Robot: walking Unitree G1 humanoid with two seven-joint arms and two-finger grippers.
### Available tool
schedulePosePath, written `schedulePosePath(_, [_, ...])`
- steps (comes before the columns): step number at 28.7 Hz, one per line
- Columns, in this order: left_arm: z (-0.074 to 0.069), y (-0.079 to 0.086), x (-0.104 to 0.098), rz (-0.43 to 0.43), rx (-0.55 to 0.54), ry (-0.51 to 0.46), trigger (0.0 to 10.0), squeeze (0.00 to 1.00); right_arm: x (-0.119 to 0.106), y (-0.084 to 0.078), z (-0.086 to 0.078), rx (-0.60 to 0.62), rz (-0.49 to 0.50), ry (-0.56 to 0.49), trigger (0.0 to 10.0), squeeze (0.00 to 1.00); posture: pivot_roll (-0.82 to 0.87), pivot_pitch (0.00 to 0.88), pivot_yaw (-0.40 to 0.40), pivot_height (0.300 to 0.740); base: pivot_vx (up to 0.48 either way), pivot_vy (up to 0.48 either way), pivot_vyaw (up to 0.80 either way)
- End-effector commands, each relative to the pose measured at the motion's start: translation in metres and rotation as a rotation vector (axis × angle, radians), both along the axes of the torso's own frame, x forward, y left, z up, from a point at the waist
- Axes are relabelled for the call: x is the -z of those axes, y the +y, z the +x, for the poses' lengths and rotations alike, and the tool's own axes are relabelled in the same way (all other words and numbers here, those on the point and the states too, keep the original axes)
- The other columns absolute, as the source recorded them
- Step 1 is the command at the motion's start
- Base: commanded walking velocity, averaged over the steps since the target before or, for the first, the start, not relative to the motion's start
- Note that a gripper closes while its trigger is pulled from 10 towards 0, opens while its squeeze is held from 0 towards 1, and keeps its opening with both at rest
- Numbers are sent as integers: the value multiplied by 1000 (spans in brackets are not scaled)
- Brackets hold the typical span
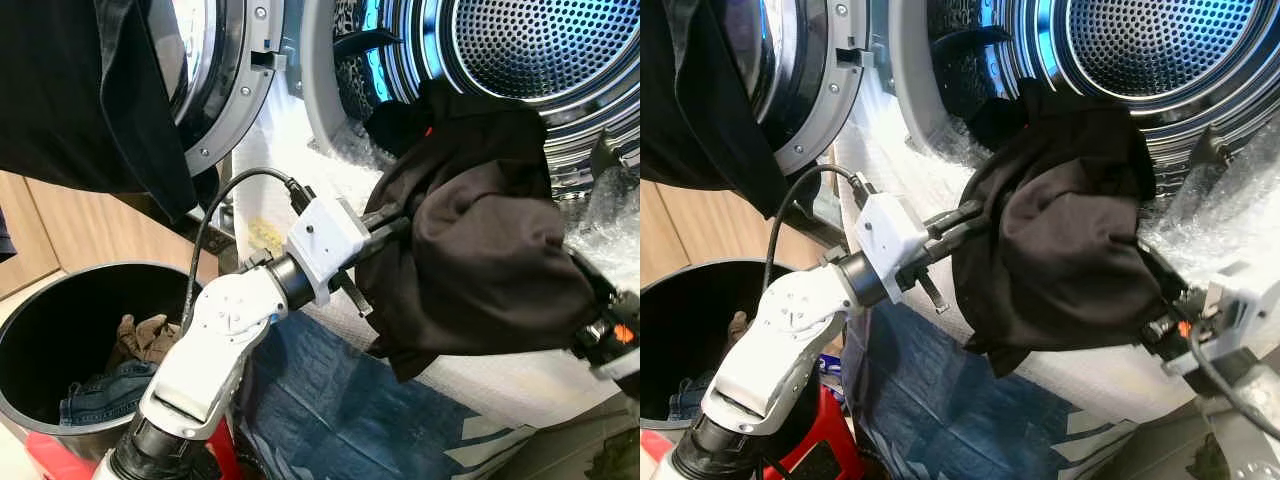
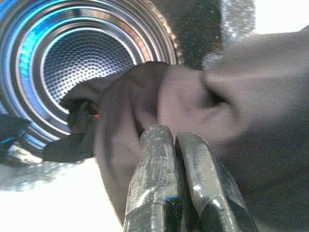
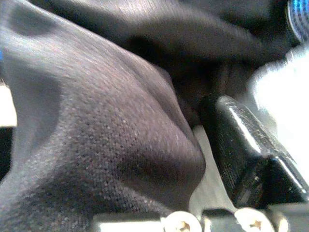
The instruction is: Clothes washing
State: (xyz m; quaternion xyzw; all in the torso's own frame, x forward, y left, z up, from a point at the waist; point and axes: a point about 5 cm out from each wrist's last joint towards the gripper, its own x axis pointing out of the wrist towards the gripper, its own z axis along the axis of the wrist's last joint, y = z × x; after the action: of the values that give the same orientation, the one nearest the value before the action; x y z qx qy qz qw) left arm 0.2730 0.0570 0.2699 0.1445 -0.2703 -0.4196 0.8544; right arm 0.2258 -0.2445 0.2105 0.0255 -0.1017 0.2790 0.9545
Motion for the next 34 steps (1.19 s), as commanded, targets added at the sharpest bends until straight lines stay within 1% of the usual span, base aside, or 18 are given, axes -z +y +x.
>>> schedulePosePath(1, [0,-1,-7,-4,3,-35,0,0,1,-11,-2,41,-53,14,10000,0,85,23,-141,740,0,0,0])
schedulePosePath(5, [4,5,-8,1,-17,-37,0,0,15,-18,-6,68,-100,75,10000,0,80,24,-139,740,0,0,0])
schedulePosePath(12, [-2,14,-14,33,-10,-60,0,0,18,-20,-7,78,-85,82,10000,0,90,28,-140,740,0,0,0])
schedulePosePath(14, [-4,20,-26,2,-20,-84,0,0,20,-19,-6,71,-80,86,10000,0,99,31,-140,740,0,0,0])
schedulePosePath(16, [-4,25,-37,-102,-9,-75,0,0,20,-16,-5,61,-69,82,10000,0,101,30,-140,740,0,0,0])
schedulePosePath(17, [-7,27,-45,-212,65,-7,0,0,19,-12,-4,45,-56,66,10000,0,105,30,-140,740,0,0,0])
schedulePosePath(18, [-10,25,-43,-200,116,31,0,0,15,-8,-2,32,-42,49,10000,0,106,27,-140,740,0,0,0])
schedulePosePath(19, [-14,21,-36,-143,165,64,0,0,11,-5,-1,19,-23,26,10000,0,106,28,-139,740,0,0,0])
schedulePosePath(21, [-19,13,-12,42,196,102,314,0,-3,5,2,-23,22,-39,10000,0,105,26,-137,740,0,0,0])
schedulePosePath(22, [-19,13,-12,42,196,102,314,0,-3,5,2,-23,22,-39,10000,0,105,26,-137,740,0,0,0])
schedulePosePath(23, [-19,8,7,173,168,101,9765,0,-19,16,4,-64,63,-113,10000,0,102,26,-135,740,0,0,0])
schedulePosePath(25, [-20,3,19,241,155,86,10000,0,-38,27,7,-101,109,-193,10000,0,98,26,-135,740,0,0,0])
schedulePosePath(27, [-23,-4,13,189,169,82,10000,0,-68,44,12,-140,175,-313,10000,0,99,26,-134,740,0,0,0])
schedulePosePath(28, [-24,-4,10,177,168,79,10000,0,-74,46,14,-142,191,-335,10000,0,102,25,-135,740,0,0,0])
schedulePosePath(29, [-24,-5,8,173,167,76,10000,624,-77,48,15,-141,200,-347,10000,0,102,25,-135,740,0,0,0])
schedulePosePath(30, [-24,-5,8,173,167,76,10000,624,-77,48,15,-141,200,-347,10000,0,102,25,-135,740,0,0,0])
schedulePosePath(31, [-25,-6,7,203,154,43,10000,1000,-88,56,21,-146,226,-379,10000,0,112,26,-138,740,0,0,0])
schedulePosePath(34, [-27,-11,8,206,146,5,10000,1000,-100,69,26,-180,253,-412,10000,0,125,28,-145,740,0,0,0])
